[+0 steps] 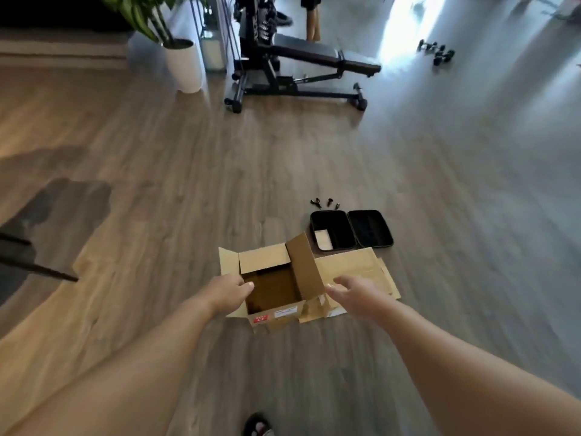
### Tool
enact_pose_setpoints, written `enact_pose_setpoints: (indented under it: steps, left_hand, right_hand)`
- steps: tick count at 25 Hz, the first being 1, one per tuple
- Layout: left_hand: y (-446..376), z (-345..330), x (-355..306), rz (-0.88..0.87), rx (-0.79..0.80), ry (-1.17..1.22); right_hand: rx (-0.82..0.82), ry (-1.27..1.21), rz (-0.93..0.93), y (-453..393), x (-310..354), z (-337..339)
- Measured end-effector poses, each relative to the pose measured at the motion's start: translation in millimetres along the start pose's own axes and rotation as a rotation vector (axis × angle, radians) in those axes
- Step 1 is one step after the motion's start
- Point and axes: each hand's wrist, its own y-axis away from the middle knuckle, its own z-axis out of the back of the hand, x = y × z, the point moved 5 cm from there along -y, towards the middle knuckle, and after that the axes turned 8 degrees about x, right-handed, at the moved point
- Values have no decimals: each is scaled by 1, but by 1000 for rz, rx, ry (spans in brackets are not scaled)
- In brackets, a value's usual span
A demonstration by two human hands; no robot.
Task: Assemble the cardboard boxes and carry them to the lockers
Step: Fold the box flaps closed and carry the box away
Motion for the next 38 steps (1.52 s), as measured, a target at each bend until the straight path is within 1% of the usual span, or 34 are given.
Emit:
enact_pose_setpoints:
  steps: [4,7,10,12,16,20,22,25,29,32,35,37,38]
  left_hand:
    - [-64,-11,27,62,-23,125]
    - [-125,-31,48,96,-80,124]
    - [-198,-58,78,131,-172,109]
    - [-248,-82,106,144,-203,94]
    - [-334,-138,169,209,-236,43]
    - [-394,-169,216,271,-271,-30]
    - [-415,-175,229,278,-272,-82]
    - [-441,-185,240,267,-290,-98]
    - [-456,-199,244,248,-250,-94]
    - [-460,-194,251,231,-254,-57]
    - [-452,-176,269,131,-223,-8]
    - [-442,-158,280,101,-170,-60]
    - [-436,-149,281,106,-133,-84]
  right_hand:
    - [48,46,-6,-80,-1,-2]
    - [52,81,36,-162,-6,-19]
    - [71,136,104,-256,-14,-57]
    - [76,179,135,-318,-25,-89]
    - [52,325,122,-429,-61,-148]
    - [17,398,77,-507,-92,-176]
    - [-33,474,82,-530,-103,-183]
    - [-206,649,133,-552,-101,-182]
    - [-331,703,158,-564,-82,-183]
    - [-378,759,179,-566,-78,-190]
    - [-415,805,339,-565,-69,-196]
    - [-407,810,438,-563,-62,-202]
    - [-389,781,446,-563,-61,-204]
